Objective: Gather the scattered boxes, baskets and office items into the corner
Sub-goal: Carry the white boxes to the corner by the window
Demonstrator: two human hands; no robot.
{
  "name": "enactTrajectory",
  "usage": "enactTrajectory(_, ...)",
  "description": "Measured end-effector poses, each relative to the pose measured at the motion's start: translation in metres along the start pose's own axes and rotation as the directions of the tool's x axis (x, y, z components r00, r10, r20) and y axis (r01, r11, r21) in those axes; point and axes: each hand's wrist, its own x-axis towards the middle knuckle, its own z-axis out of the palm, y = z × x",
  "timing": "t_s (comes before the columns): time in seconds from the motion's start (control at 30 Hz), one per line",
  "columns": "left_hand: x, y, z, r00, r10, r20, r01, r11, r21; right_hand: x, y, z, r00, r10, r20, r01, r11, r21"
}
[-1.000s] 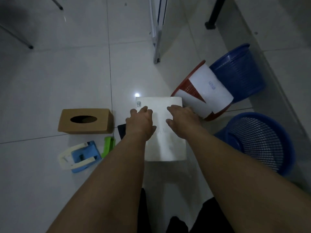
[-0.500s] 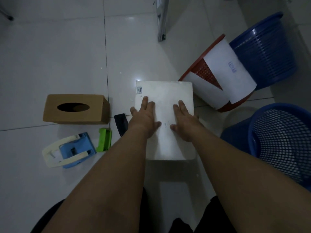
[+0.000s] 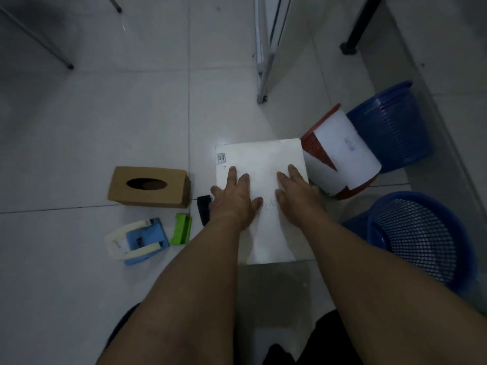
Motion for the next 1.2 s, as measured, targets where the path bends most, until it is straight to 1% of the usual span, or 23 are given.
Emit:
enactTrajectory(0.13,-0.081,0.026,-0.124,0.997,-0.009,-0.073,0.011,1.000,0.020,-0.059,-0.062,-0.121,0.999,-0.040,-0.007,0.039,0.998,-0.055)
enactTrajectory(0.23,-0.158,0.044,-0.230,0.989,-0.046,-0.141,0.047,0.999,0.008,-0.120,-0.124,-0.229,0.985,-0.164,-0.048,0.159,0.982,-0.104)
enactTrajectory(0.4,-0.295,0.061,-0.383,0.949,-0.132,-0.286,0.125,0.991,-0.043,-0.222,-0.221,-0.375,0.940,-0.318,-0.123,0.295,0.940,-0.172)
enactTrajectory(0.5,-0.352,0.056,-0.436,0.912,-0.206,-0.355,0.190,0.979,-0.078,-0.259,-0.271,-0.421,0.919,-0.372,-0.128,0.344,0.918,-0.196)
enactTrajectory(0.6,-0.404,0.037,-0.470,0.850,-0.255,-0.462,0.225,0.967,-0.119,-0.294,-0.323,-0.445,0.867,-0.473,-0.158,0.437,0.873,-0.219)
enactTrajectory(0.67,-0.437,0.016,-0.484,0.804,-0.297,-0.515,0.256,0.955,-0.151,-0.319,-0.355,-0.450,0.828,-0.534,-0.172,0.489,0.837,-0.245)
enactTrajectory(0.77,-0.486,-0.022,-0.492,0.745,-0.382,-0.546,0.319,0.924,-0.211,-0.359,-0.405,-0.439,0.778,-0.611,-0.145,0.559,0.779,-0.284)
enactTrajectory(0.83,-0.526,-0.059,-0.492,0.686,-0.453,-0.570,0.368,0.891,-0.266,-0.391,-0.448,-0.420,0.720,-0.684,-0.118,0.636,0.718,-0.281)
enactTrajectory(0.93,-0.591,-0.124,-0.480,0.605,-0.561,-0.565,0.451,0.826,-0.337,-0.447,-0.513,-0.381,0.621,-0.784,-0.021,0.740,0.595,-0.314)
enactTrajectory(1.03,-0.674,-0.195,-0.452,0.523,-0.665,-0.533,0.546,0.742,-0.390,-0.521,-0.574,-0.319,0.504,-0.860,0.078,0.825,0.452,-0.340)
enactTrajectory(1.1,-0.730,-0.235,-0.431,0.468,-0.731,-0.497,0.608,0.674,-0.420,-0.570,-0.608,-0.273,0.463,-0.872,0.157,0.860,0.399,-0.319)
enactTrajectory(1.17,-0.793,-0.272,-0.400,0.387,-0.806,-0.448,0.663,0.581,-0.472,-0.628,-0.641,-0.221,0.391,-0.887,0.246,0.903,0.317,-0.292)
enactTrajectory(1.2,-0.825,-0.289,-0.381,0.336,-0.840,-0.426,0.687,0.527,-0.499,-0.660,-0.655,-0.195,0.344,-0.895,0.284,0.924,0.269,-0.272)
